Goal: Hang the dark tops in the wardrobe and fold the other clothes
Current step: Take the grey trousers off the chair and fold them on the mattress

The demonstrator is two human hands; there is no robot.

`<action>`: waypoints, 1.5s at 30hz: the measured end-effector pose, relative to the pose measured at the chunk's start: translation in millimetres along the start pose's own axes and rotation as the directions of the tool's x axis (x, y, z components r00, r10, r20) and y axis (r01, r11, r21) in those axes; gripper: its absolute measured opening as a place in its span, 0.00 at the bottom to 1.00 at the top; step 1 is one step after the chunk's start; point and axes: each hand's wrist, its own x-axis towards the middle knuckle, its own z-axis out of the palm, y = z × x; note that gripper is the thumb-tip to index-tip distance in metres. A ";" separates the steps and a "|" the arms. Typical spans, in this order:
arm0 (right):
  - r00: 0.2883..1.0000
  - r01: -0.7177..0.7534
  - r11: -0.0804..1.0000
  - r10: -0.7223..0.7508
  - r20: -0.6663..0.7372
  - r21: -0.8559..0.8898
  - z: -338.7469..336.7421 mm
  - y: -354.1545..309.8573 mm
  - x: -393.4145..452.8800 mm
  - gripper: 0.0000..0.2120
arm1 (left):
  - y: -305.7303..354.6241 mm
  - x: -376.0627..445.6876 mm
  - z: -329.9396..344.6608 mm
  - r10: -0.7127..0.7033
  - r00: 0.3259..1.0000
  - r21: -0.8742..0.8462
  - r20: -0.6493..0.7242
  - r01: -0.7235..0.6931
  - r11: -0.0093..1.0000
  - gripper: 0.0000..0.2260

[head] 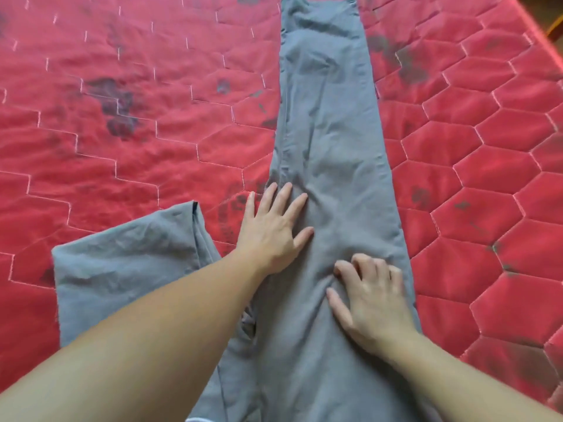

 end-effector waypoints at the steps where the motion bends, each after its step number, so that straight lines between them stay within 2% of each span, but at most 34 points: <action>1: 1.000 -0.003 1.000 0.003 -0.005 -0.021 -1.3 5.4 31.4 0.21 | -2.0 13.8 -0.9 0.006 1.000 -0.005 -0.018 -0.006 1.000 0.30; 5: 0.998 -0.051 0.997 0.052 0.024 -0.060 -1.2 27.7 139.8 0.23 | -14.5 81.5 -10.2 -0.006 0.997 -0.044 -0.073 0.003 0.999 0.30; 10: 0.999 -0.044 0.997 0.044 -0.005 -0.067 0.4 60.1 243.2 0.23 | -43.6 166.2 -33.5 -0.114 0.985 -0.065 -0.127 0.107 0.992 0.28; 16: 0.991 -0.132 0.991 0.132 -0.012 -0.035 -6.9 90.8 349.4 0.23 | -45.6 173.8 -30.1 -0.089 0.973 -0.071 -0.214 0.075 0.995 0.28; 20: 0.952 -0.304 0.952 0.303 0.035 0.045 -17.8 95.7 413.8 0.26 | -45.9 175.1 -34.5 -0.073 0.972 -0.093 -0.223 0.054 0.994 0.27; 22: 0.866 -0.500 0.853 0.496 0.069 0.149 -23.7 94.5 440.8 0.33 | -46.8 174.5 -34.7 -0.073 0.975 -0.090 -0.212 0.055 0.994 0.27; 24: 0.737 -0.663 0.689 0.670 0.089 0.292 -28.3 95.0 459.7 0.37 | -46.9 175.5 -36.0 -0.067 0.976 -0.085 -0.206 0.050 0.995 0.27; 26: 0.654 -0.690 0.512 0.744 0.136 0.512 -29.8 95.6 471.6 0.36 | -47.7 176.6 -36.4 -0.067 0.978 -0.083 -0.197 0.051 0.995 0.27; 28: 0.608 -0.622 0.254 0.753 0.251 0.741 -31.3 94.1 476.8 0.27 | -48.2 176.3 -34.6 -0.064 0.977 -0.084 -0.202 0.048 0.995 0.27; 29: 0.614 -0.567 0.154 0.734 0.291 0.809 -33.1 93.1 475.7 0.19 | -47.9 175.8 -34.7 -0.064 0.977 -0.088 -0.204 0.047 0.995 0.27; 31: 0.663 -0.477 0.110 0.696 0.275 0.872 -40.9 89.1 468.0 0.05 | -47.7 175.7 -36.1 -0.072 0.975 -0.095 -0.209 0.053 0.994 0.27; 32: 0.690 -0.438 0.116 0.680 0.250 0.892 -46.1 86.6 463.1 0.02 | -48.0 176.5 -35.2 -0.075 0.974 -0.093 -0.212 0.056 0.994 0.27; 34: 0.747 -0.384 0.170 0.635 0.197 0.908 -58.4 79.4 446.9 0.05 | -48.2 175.4 -31.0 -0.076 0.973 -0.088 -0.218 0.058 0.994 0.27; 35: 0.790 -0.348 0.239 0.596 0.145 0.906 -66.3 75.8 437.1 0.08 | -48.6 174.6 -30.5 -0.080 0.971 -0.090 -0.224 0.061 0.994 0.27; 37: 0.890 -0.194 0.438 0.454 -0.030 0.878 -87.5 71.6 408.8 0.02 | -48.9 176.1 -32.2 -0.082 0.969 -0.099 -0.235 0.060 0.993 0.27; 39: 0.947 0.013 0.643 0.239 -0.217 0.766 -105.9 62.7 364.7 0.12 | -48.4 177.4 -35.2 -0.100 0.975 -0.128 -0.200 0.075 0.989 0.27; 40: 0.955 0.103 0.707 0.125 -0.268 0.699 -109.3 57.2 337.7 0.14 | -48.5 176.5 -35.7 -0.106 0.978 -0.133 -0.178 0.083 0.988 0.28; 42: 0.965 0.230 0.769 -0.098 -0.245 0.597 -99.9 54.2 282.8 0.09 | -48.5 164.1 -32.3 -0.151 0.978 -0.146 -0.143 0.130 0.981 0.28; 43: 0.971 0.238 0.793 -0.178 -0.161 0.560 -89.0 56.0 253.3 0.05 | -49.0 155.0 -28.5 -0.166 0.977 -0.148 -0.138 0.145 0.978 0.29; 44: 0.979 0.189 0.838 -0.200 -0.035 0.512 -77.2 59.0 226.0 0.02 | -48.2 144.5 -25.8 -0.166 0.979 -0.150 -0.118 0.147 0.978 0.31; 45: 0.983 0.089 0.896 -0.149 0.106 0.435 -65.6 60.5 201.7 0.07 | -47.5 132.8 -24.2 -0.164 0.982 -0.174 -0.095 0.146 0.974 0.33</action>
